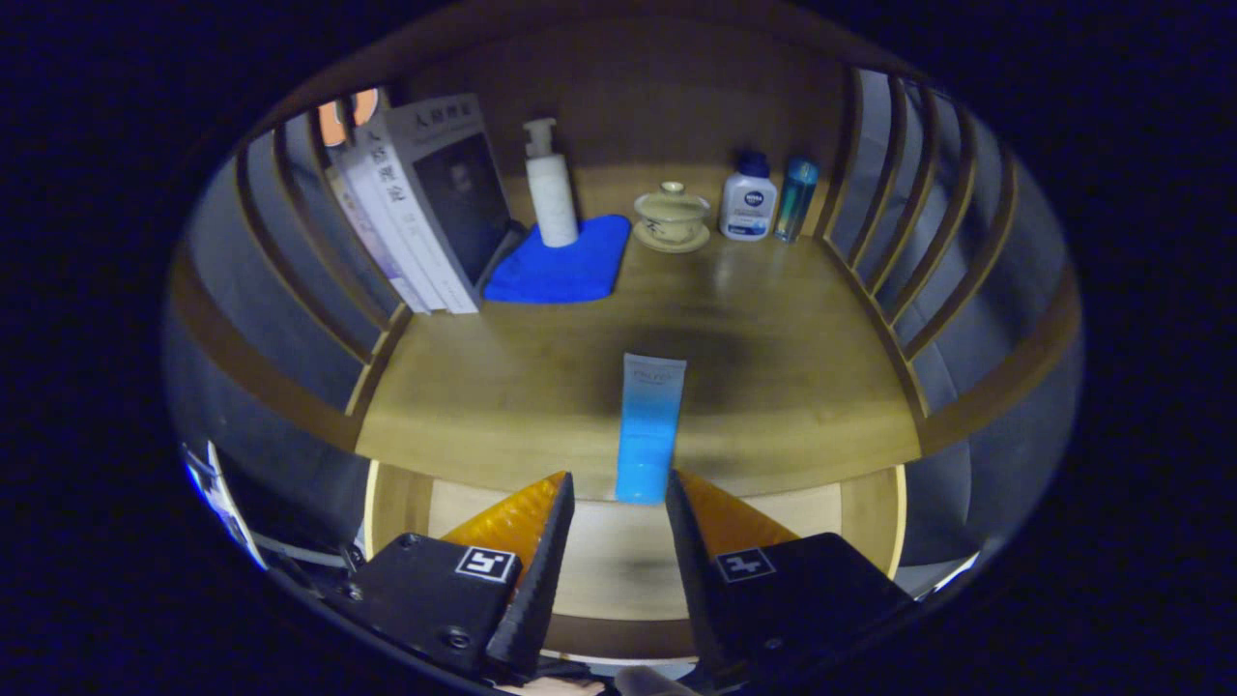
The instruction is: Pull open the drawer, take out the items inside it, and place them on the countertop above the cabinet.
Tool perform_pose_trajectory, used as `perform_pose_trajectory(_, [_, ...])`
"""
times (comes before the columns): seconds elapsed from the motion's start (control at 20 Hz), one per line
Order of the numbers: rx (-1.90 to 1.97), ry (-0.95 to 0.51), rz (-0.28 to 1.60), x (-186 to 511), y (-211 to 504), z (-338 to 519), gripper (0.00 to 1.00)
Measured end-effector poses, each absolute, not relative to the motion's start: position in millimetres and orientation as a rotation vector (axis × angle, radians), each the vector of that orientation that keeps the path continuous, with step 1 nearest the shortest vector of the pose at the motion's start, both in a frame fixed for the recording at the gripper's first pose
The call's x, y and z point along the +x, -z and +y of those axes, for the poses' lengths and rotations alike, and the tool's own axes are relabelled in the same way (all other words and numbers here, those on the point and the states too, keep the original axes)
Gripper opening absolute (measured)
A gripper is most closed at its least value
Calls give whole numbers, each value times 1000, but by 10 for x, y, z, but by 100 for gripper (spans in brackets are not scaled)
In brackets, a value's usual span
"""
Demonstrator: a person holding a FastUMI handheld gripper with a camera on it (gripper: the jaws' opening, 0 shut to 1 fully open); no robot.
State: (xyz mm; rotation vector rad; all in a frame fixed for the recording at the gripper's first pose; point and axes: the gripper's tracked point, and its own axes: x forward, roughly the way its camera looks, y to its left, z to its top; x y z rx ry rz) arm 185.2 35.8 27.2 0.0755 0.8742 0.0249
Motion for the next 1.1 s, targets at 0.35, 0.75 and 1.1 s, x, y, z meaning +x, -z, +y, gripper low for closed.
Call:
perform_pose_trajectory(0.35, [56, -57, 566, 1341, -529, 387, 77])
perform_pose_trajectory(0.75, [59, -92, 161, 358, -556, 412, 93])
perform_pose_trajectory(1.1, [0, -44, 5, -256, -112, 364, 98])
